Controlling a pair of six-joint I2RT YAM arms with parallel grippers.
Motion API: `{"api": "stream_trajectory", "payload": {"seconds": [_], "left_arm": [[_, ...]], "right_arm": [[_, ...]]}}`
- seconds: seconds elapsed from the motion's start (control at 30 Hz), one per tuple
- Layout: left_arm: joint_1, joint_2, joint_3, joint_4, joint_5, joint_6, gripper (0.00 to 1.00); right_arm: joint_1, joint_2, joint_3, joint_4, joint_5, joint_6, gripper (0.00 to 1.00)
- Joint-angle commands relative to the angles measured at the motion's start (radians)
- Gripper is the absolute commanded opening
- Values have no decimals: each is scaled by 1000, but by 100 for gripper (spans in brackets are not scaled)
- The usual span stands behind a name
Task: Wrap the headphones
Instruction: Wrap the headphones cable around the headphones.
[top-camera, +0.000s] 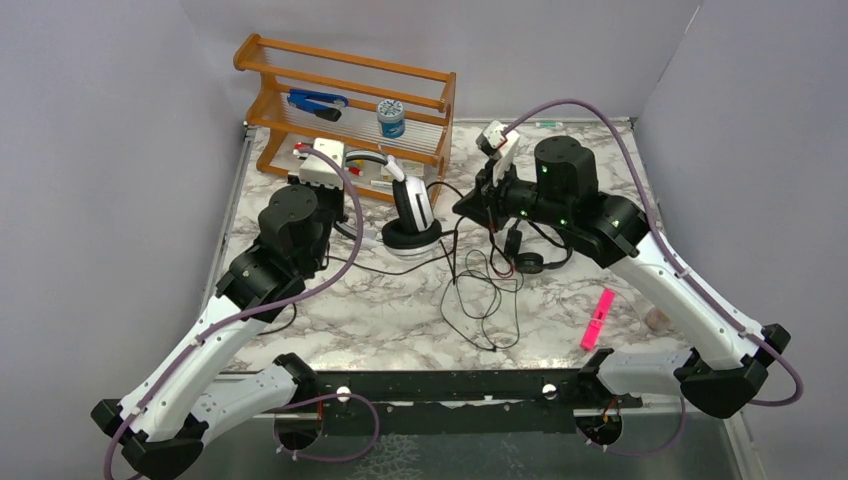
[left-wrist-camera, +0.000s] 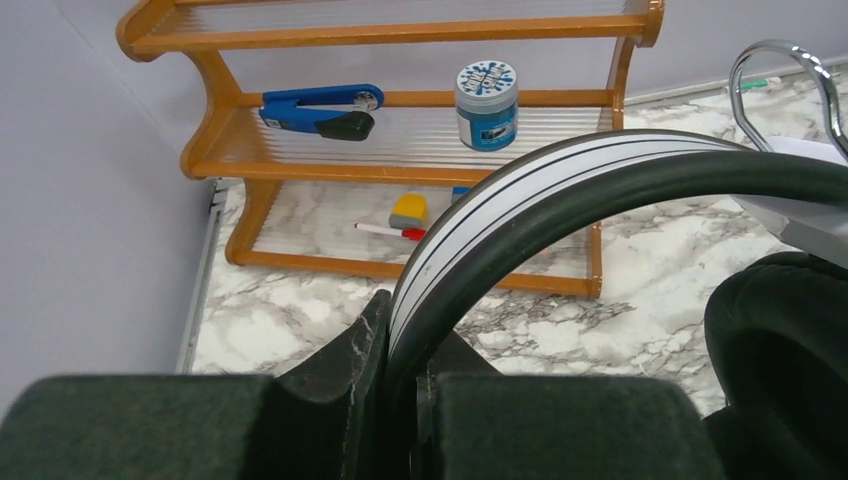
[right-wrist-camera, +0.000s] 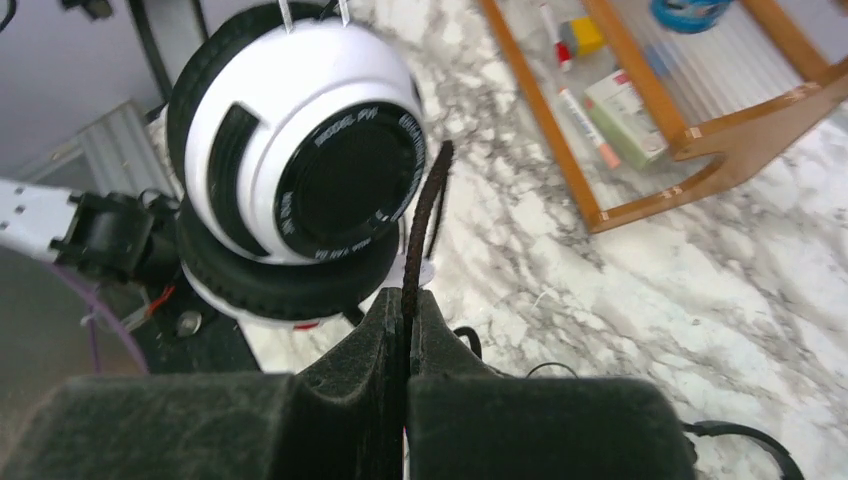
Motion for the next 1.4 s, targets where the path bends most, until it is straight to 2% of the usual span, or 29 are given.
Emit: {"api": "stream_trajectory", "payload": {"seconds": [0.0,0.13,0.27,0.37,0.47,0.53,0.63,0.7,0.83,0.9,0.97,1.07,1.13,1.2,1.3,1.37], "left_arm": [[1,-30,0,68,2,26,0],[2,-4,0,67,-32,12,0],[1,4,-7,56,-101,-64,0],[1,-2,-29,41,-196,-186,0],[1,-18,-58,50,-228,-251,0],[1,-32,-69,49,-257,-280,0],[1,-74,-87,41,-323,-332,0],[1,-98,-89,26,-367,-362,0],[1,-120,-64,-12,-417,-360,0],[1,-112,-25,-49,-398,-367,0],[1,-73,75,-152,-348,-438,0],[1,28,258,-255,-197,-469,0],[1,86,358,-278,-162,-456,0],[1,135,439,-281,-162,-440,0],[1,208,552,-280,-158,-428,0],[2,252,617,-281,-150,-440,0]], "right_arm": [[2,4,7,-107,-193,-47,1],[3,17,16,-121,-408,38,1],[2,23,45,-90,-394,238,1],[3,55,85,-110,-478,320,1],[2,76,111,-123,-470,396,4],[2,73,126,-154,-375,387,4],[2,40,94,-228,-7,358,4],[2,30,52,-272,172,326,4],[2,2,-131,-214,314,279,12],[2,26,-208,-157,367,277,13],[1,66,-263,-83,384,279,13],[-9,128,-334,98,260,263,13],[-25,171,-357,193,111,246,14],[-40,193,-419,318,12,243,23],[-131,198,-491,469,-198,292,31],[-192,170,-574,622,-310,324,45]]}}
